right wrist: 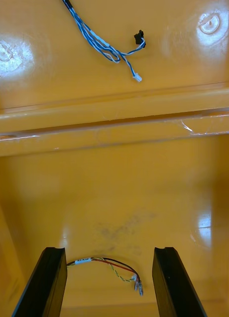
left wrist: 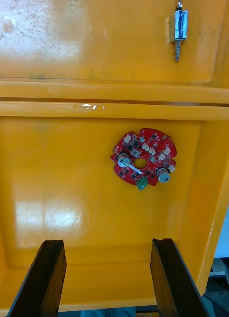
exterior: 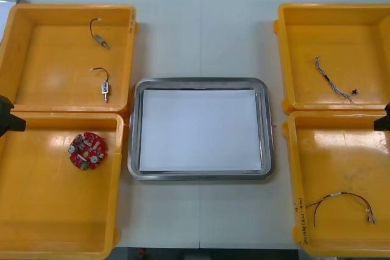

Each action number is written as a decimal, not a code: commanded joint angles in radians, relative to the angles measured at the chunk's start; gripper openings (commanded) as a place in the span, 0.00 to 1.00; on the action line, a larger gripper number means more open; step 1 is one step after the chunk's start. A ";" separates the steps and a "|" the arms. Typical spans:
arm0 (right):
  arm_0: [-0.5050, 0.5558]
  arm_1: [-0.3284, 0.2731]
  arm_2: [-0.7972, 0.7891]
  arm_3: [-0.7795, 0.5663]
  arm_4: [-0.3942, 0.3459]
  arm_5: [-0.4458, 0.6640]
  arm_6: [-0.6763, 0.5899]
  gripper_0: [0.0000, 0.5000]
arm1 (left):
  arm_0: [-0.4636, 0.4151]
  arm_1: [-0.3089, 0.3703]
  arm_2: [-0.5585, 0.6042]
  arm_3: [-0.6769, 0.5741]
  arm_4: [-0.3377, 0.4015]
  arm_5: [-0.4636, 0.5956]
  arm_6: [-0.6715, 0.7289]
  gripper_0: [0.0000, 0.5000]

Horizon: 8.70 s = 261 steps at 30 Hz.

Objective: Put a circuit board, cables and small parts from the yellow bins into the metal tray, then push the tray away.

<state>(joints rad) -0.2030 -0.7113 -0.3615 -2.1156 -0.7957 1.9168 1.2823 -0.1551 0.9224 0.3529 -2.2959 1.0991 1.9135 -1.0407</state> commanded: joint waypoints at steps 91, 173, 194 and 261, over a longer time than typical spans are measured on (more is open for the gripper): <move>0.267 0.193 -0.017 -0.218 0.029 0.003 -0.446 1.00 | 0.212 0.021 -0.319 0.128 -0.255 -0.588 -0.265 1.00; 0.433 0.432 0.233 -0.029 0.394 -0.363 -0.779 1.00 | 0.123 0.000 -0.526 0.231 -0.375 -0.738 -0.214 0.00; 0.445 0.431 0.243 0.000 0.401 -0.409 -0.778 0.00 | 0.042 0.000 -0.276 0.013 -0.246 -0.274 -0.211 0.00; 0.154 -0.217 -0.292 -0.247 -0.254 0.003 -0.055 0.00 | -0.583 -0.278 -1.117 0.348 -0.424 -0.404 -0.045 0.00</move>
<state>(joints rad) -0.0114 -0.8734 -0.6258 -2.3652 -1.0244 1.9161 1.2112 -0.6970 0.6623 -0.7416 -1.9452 0.6918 1.5246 -1.1594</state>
